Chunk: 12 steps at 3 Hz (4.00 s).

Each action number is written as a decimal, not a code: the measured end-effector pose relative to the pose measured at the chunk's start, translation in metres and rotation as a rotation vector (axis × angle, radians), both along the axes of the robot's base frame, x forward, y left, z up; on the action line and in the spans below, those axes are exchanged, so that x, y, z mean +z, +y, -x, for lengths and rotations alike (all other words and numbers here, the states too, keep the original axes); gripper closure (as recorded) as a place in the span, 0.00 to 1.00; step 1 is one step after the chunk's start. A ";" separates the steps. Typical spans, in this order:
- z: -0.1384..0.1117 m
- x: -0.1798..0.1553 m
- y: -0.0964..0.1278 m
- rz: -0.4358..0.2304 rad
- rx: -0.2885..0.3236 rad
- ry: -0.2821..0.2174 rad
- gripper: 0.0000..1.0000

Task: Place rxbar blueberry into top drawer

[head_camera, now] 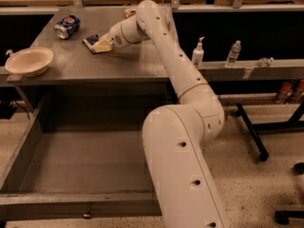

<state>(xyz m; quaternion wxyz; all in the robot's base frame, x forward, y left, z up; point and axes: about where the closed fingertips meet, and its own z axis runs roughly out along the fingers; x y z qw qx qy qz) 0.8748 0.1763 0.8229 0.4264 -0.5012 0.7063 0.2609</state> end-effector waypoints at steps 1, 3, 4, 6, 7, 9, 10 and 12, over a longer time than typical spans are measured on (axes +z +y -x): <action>0.000 0.002 0.000 0.000 0.000 0.000 1.00; 0.017 0.025 -0.004 -0.048 0.077 -0.049 1.00; 0.093 0.093 -0.026 -0.189 0.336 -0.162 1.00; 0.171 0.093 -0.103 -0.214 0.448 -0.256 1.00; 0.184 0.092 -0.160 -0.213 0.234 -0.294 1.00; 0.206 0.024 -0.188 -0.141 0.087 -0.220 1.00; 0.202 0.024 -0.181 -0.201 0.107 -0.232 1.00; 0.237 -0.030 -0.143 -0.381 0.321 -0.227 1.00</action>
Offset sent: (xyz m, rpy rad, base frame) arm -0.1210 -0.0298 0.1402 0.2654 -0.2970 0.3899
